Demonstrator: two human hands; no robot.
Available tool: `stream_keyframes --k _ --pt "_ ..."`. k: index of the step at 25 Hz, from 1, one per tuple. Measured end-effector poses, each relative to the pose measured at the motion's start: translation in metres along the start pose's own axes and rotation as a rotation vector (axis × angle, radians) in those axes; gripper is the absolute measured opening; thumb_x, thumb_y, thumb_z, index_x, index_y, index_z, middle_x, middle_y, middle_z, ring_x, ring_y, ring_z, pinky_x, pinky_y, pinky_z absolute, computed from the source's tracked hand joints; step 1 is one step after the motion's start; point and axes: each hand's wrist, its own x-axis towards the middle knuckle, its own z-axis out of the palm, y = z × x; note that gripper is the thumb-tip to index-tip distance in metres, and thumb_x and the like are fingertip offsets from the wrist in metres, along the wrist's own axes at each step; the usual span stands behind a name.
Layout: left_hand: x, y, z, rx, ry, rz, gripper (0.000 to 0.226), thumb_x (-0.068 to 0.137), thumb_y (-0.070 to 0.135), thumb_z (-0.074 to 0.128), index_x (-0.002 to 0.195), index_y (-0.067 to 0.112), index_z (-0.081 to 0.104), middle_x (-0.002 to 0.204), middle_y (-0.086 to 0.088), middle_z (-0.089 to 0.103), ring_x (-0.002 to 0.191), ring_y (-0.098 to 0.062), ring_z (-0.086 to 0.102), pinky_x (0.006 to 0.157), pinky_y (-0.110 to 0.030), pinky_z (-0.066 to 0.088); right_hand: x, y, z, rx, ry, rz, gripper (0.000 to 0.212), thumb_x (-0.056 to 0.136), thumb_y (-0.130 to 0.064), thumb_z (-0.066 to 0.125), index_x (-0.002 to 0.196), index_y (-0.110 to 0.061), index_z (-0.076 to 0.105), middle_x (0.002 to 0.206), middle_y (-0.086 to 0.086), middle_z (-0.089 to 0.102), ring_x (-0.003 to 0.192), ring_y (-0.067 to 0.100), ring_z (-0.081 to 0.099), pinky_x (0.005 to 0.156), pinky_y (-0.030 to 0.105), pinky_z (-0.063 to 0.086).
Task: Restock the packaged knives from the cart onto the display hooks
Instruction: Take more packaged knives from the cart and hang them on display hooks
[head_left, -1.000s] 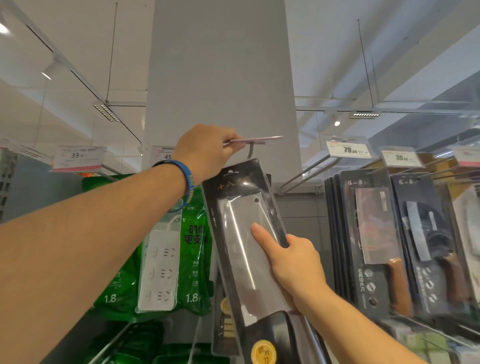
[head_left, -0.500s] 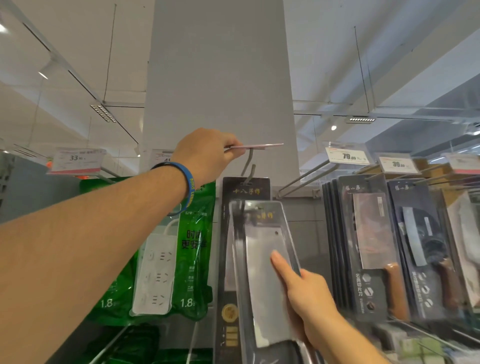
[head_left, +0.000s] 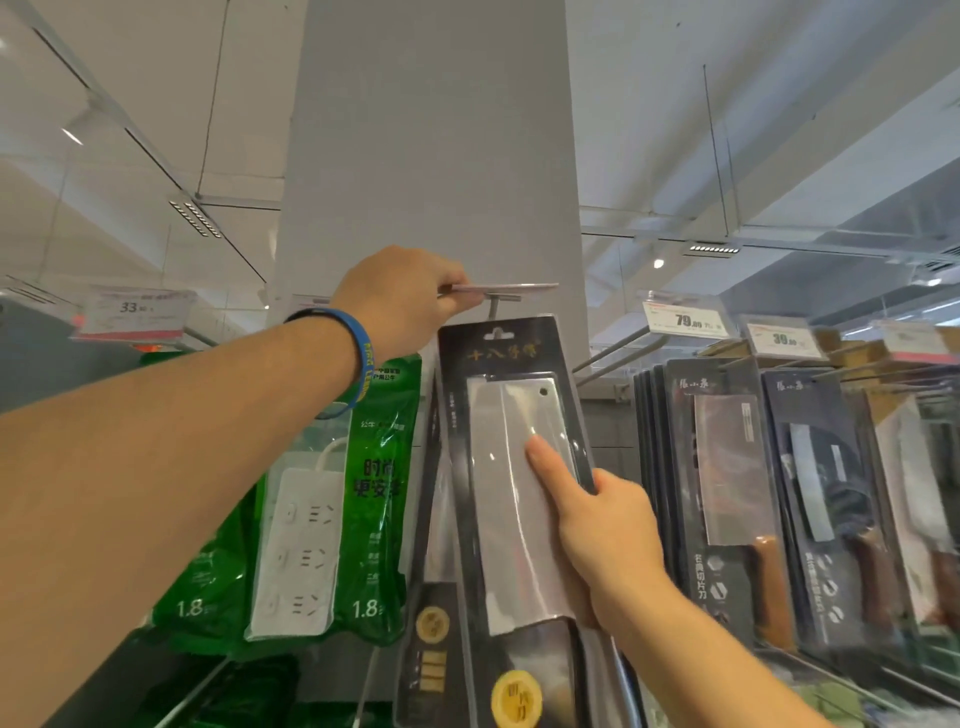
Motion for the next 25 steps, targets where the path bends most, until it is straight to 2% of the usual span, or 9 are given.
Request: stream_keyframes --k 2,4,7,9,11,14,17,22,25 --pt "0.001 0.001 -0.001 0.014 -0.011 -0.003 0.035 0.099 0.053 0.045 0.102 0.027 0.069 0.075 0.004 0.059 0.069 -0.015 0.054 0.063 -0.032 0.046 0.007 -0.001 0.0 0.007 -0.035 0.078 0.1 0.064 -0.089 0.065 0.129 -0.013 0.066 0.12 0.004 0.072 0.102 0.023 0.069 0.087 0.043 0.055" --pt "0.003 0.002 -0.001 0.025 -0.011 -0.008 0.034 0.099 0.052 0.046 0.1 0.028 0.069 0.072 0.005 0.057 0.066 -0.012 0.051 0.057 -0.028 0.038 0.011 0.004 0.002 -0.013 -0.068 0.084 0.117 0.065 -0.089 0.064 0.151 -0.011 0.046 0.143 0.007 0.06 0.113 0.028 0.064 0.087 0.037 0.051" --pt "0.002 0.001 0.002 0.029 0.005 -0.003 0.033 0.1 0.052 0.045 0.1 0.028 0.068 0.069 0.009 0.055 0.063 -0.008 0.049 0.054 -0.027 0.032 0.012 0.011 0.009 -0.01 -0.07 0.094 0.114 0.067 -0.087 0.063 0.148 -0.009 0.049 0.131 0.005 0.066 0.091 0.019 0.063 0.074 0.03 0.049" --pt "0.001 -0.001 0.005 0.02 0.019 0.004 0.034 0.1 0.052 0.045 0.103 0.028 0.069 0.069 0.012 0.053 0.064 -0.007 0.049 0.056 -0.028 0.034 0.021 0.018 0.02 0.038 -0.059 0.145 0.096 0.07 -0.084 0.065 0.13 -0.009 0.061 0.092 -0.006 0.067 0.075 0.013 0.06 0.064 0.026 0.047" --pt "-0.001 -0.002 0.007 0.004 0.032 0.006 0.033 0.1 0.051 0.046 0.105 0.028 0.07 0.068 0.016 0.051 0.064 -0.006 0.048 0.057 -0.027 0.035 0.028 0.022 0.036 0.03 -0.062 0.182 0.078 0.072 -0.083 0.064 0.113 -0.017 0.062 0.077 -0.013 0.055 0.063 0.004 0.047 0.052 0.023 0.034" --pt "-0.001 -0.003 0.008 -0.003 0.051 0.02 0.032 0.1 0.05 0.048 0.107 0.029 0.07 0.068 0.017 0.051 0.062 -0.002 0.046 0.054 -0.023 0.033 0.041 0.038 0.061 -0.002 -0.06 0.18 0.084 0.073 -0.085 0.061 0.12 -0.015 0.063 0.098 -0.001 0.067 0.067 0.008 0.05 0.059 0.027 0.043" --pt "-0.003 -0.003 0.011 0.011 0.072 0.037 0.032 0.1 0.049 0.048 0.114 0.03 0.071 0.081 0.01 0.064 0.068 -0.009 0.051 0.058 -0.025 0.037 0.052 0.049 0.078 -0.032 -0.062 0.205 0.101 0.07 -0.092 0.055 0.132 -0.012 0.061 0.13 0.009 0.066 0.102 0.029 0.065 0.087 0.043 0.053" --pt "-0.006 -0.003 0.016 0.013 0.118 0.028 0.034 0.099 0.05 0.049 0.123 0.034 0.068 0.105 0.006 0.073 0.083 -0.016 0.06 0.068 -0.029 0.043 0.064 0.053 0.083 -0.099 -0.086 0.236 0.102 0.073 -0.09 0.055 0.14 -0.015 0.056 0.13 0.009 0.066 0.105 0.028 0.064 0.089 0.044 0.055" --pt "-0.007 -0.004 0.019 0.004 0.11 0.018 0.036 0.098 0.05 0.05 0.126 0.034 0.066 0.097 0.008 0.072 0.065 -0.008 0.051 0.054 -0.02 0.032 0.063 0.056 0.085 -0.117 -0.125 0.252 0.101 0.074 -0.09 0.054 0.14 -0.014 0.055 0.131 0.009 0.066 0.113 0.033 0.065 0.097 0.05 0.056"
